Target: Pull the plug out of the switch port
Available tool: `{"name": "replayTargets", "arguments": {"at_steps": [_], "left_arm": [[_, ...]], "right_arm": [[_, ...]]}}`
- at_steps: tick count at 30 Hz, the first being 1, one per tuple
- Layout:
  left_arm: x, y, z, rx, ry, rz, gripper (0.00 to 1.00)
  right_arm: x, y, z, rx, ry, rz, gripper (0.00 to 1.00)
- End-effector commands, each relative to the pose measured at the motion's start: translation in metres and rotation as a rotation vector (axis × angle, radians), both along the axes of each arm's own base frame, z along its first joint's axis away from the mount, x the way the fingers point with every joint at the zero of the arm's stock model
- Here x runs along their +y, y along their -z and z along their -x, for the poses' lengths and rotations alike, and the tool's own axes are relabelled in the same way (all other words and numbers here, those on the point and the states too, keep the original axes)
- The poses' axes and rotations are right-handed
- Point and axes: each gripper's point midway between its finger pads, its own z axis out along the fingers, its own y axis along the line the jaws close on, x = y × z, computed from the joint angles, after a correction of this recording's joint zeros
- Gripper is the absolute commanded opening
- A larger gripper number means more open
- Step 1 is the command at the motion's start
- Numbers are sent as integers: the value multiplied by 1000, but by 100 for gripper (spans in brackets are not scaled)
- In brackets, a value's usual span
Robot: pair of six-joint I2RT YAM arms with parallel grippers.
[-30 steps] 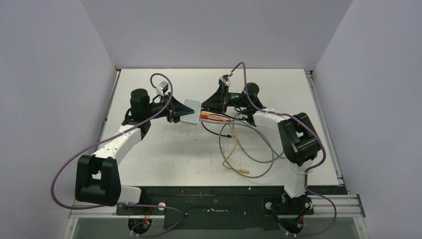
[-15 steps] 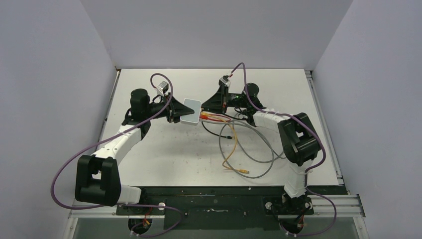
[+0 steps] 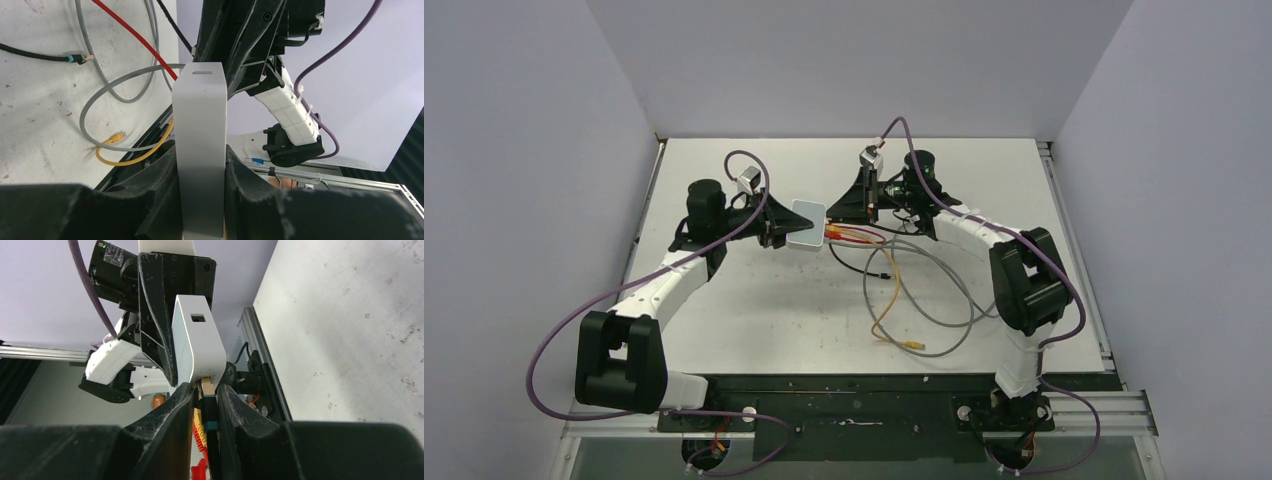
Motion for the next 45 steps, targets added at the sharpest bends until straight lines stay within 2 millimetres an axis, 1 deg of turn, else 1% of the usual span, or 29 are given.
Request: {"name": "replayTargets", "arguments": {"at_steps": [1,5,8,12,20,26,30,33,45], "left_arm": [[-2,-39,-3,-170,13,30,0],[-2,-38,-3,-172,13,28,0],[-2,-38,-3,-173,13,27,0],[0,-38,-4,-178,4,21,0],[7,-32,-4,-181,-15,-1,0],[13,-28,-4,-169,-38,-10,0],[20,-30,-6,-174,-58,-9,0],[21,-31,-6,-175,-58,-5,0],[23,-39,-7,-194,-72,20,0]], "right_arm": [[-2,0,14,-86,-46,72,5],[-1,-7,13,-104,-43,60,5],[-1,-17,13,-127,-46,33,5],[-1,-20,12,-132,-37,32,5],[-4,-17,9,-131,-26,56,5],[-11,-10,7,-167,-23,118,5],[-18,-3,8,-159,-20,145,5],[-20,-2,8,-166,-20,152,5],[-21,-7,4,-189,-6,147,5]]}}
